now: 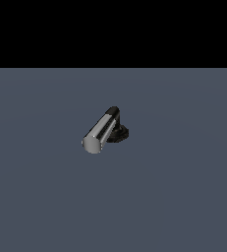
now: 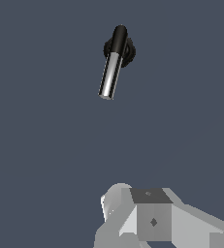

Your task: Turn on the faucet by rotating a designated handle.

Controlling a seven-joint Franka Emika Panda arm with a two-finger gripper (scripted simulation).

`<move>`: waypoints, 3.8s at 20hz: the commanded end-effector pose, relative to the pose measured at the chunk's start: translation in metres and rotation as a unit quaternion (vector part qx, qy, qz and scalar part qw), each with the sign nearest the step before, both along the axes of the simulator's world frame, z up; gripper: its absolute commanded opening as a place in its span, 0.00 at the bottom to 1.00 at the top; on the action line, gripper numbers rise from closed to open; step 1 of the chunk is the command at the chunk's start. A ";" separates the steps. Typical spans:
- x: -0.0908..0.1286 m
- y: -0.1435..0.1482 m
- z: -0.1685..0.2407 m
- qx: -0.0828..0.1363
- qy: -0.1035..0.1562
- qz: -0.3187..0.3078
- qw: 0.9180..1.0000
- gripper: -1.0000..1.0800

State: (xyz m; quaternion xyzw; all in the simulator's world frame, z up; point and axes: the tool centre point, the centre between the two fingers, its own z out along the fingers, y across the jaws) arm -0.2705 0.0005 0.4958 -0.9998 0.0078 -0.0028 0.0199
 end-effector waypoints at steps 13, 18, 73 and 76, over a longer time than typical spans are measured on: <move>0.012 0.010 -0.032 -0.002 0.000 -0.006 1.000 0.00; 0.024 0.019 -0.064 -0.003 0.001 -0.012 1.000 0.00; 0.171 0.104 -0.392 -0.020 0.004 -0.072 0.997 0.00; 0.171 0.104 -0.391 -0.020 0.004 -0.072 0.997 0.00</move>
